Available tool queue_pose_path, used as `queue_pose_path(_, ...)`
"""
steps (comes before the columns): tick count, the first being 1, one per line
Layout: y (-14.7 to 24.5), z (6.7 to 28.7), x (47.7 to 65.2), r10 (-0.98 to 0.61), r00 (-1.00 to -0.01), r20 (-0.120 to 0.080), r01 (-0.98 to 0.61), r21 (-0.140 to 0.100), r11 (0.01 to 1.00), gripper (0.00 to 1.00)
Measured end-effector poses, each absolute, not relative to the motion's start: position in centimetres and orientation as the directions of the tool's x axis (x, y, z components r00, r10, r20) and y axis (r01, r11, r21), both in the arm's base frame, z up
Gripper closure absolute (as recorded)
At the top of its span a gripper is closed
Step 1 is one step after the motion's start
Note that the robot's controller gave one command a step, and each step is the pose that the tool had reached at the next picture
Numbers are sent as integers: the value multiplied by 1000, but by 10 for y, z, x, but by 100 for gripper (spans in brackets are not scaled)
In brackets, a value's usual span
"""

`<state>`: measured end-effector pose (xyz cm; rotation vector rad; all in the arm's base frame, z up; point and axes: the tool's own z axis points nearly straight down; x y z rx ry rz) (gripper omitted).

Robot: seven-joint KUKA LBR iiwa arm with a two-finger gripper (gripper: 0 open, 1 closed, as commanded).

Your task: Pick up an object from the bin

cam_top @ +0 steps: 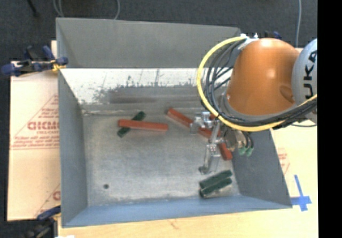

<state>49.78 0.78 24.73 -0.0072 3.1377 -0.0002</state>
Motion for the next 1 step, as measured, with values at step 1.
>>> queue_pose_path(1, -28, 182, 490, -89, -996, -7, -89, -1, 996, 0)
